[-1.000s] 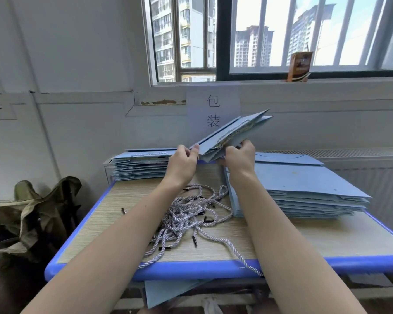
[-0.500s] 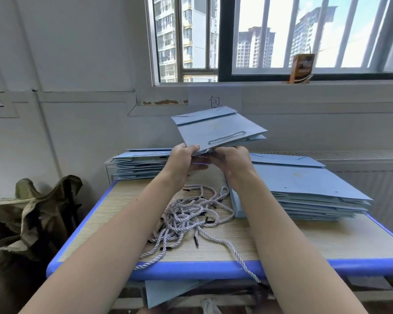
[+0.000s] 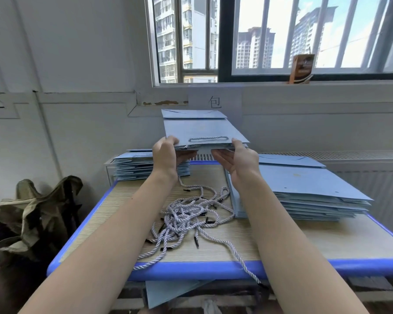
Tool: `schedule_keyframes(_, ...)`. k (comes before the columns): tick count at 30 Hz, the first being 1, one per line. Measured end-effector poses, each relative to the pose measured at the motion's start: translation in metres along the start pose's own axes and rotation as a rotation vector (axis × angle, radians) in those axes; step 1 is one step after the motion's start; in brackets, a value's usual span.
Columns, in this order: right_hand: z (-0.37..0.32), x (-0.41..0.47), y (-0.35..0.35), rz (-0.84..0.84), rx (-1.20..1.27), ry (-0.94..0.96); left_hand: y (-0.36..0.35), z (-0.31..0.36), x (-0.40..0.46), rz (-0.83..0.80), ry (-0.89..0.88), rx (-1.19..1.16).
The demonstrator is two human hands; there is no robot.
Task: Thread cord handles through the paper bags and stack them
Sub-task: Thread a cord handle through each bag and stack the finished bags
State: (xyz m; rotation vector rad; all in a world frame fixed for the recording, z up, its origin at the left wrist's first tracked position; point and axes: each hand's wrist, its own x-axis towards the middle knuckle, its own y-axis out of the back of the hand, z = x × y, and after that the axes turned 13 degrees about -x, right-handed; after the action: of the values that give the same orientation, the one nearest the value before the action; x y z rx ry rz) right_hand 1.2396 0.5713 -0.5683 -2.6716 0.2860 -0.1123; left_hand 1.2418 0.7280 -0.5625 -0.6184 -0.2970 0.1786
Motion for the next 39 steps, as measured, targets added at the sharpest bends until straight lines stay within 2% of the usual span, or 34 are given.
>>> schedule_keyframes(3, 0.000, -0.001, -0.001, 0.000, 0.027, -0.007, 0.000, -0.002, 0.001, -0.020, -0.021, -0.028)
schedule_keyframes(12, 0.000, -0.001, 0.003, 0.070, 0.053, -0.017, -0.005, -0.009, -0.003, -0.140, 0.106, 0.101)
schedule_keyframes(25, 0.000, -0.002, -0.001, -0.017, 0.019, 0.033, -0.004, -0.018, 0.001, -0.072, 0.093, 0.186)
schedule_keyframes(32, 0.004, -0.008, -0.008, -0.122, -0.107, 0.076, 0.001, -0.017, 0.008, -0.018, 0.208, -0.008)
schedule_keyframes(39, 0.003, -0.009, -0.007, -0.201, -0.103, 0.028, 0.000, -0.014, 0.007, 0.042, 0.120, 0.030)
